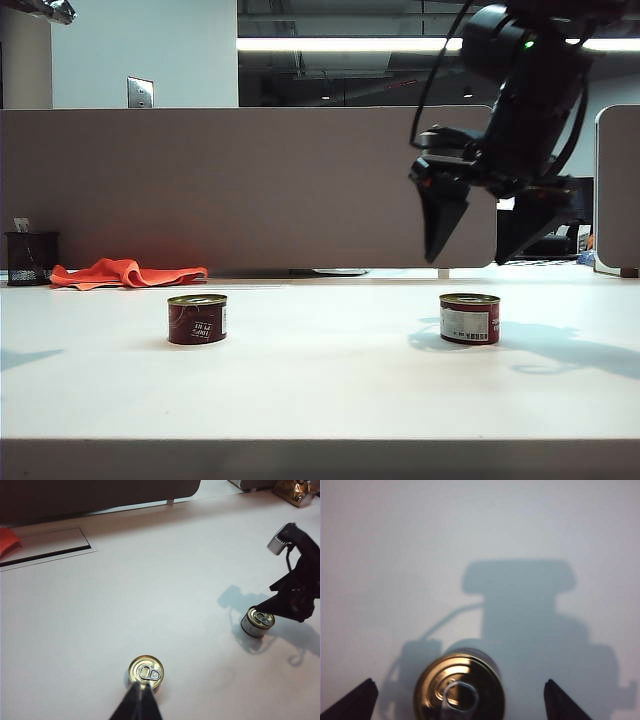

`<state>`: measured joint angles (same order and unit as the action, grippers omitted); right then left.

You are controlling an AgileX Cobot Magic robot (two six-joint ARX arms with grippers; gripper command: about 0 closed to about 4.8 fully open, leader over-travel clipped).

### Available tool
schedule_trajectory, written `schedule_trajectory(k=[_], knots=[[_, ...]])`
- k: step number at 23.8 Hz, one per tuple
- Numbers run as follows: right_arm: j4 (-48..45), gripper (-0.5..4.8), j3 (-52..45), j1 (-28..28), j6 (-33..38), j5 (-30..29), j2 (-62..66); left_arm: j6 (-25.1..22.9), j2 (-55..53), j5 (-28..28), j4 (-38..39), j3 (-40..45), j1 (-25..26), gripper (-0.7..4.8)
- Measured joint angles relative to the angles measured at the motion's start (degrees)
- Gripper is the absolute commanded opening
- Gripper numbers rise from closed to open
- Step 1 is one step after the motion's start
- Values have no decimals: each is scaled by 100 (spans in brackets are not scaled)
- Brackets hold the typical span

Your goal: Stack a can of tomatoes on the right onto the can of tomatoes on the left.

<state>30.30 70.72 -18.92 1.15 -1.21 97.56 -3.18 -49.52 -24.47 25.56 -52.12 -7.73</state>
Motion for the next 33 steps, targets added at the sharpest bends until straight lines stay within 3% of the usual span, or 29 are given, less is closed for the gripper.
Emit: schedule_trajectory(k=[9,16,24,33], knots=[[11,479,9,-302,125,723,431,20,0,2,48,0,0,-6],[68,479,9,-297,184,669,743,20,0,0,109,0,0,-6],[116,327,9,-297,225,612,793,20,0,2,122,0,2,-6],[133,313,48,-299,225,612,789,20,0,2,125,0,2,-6]])
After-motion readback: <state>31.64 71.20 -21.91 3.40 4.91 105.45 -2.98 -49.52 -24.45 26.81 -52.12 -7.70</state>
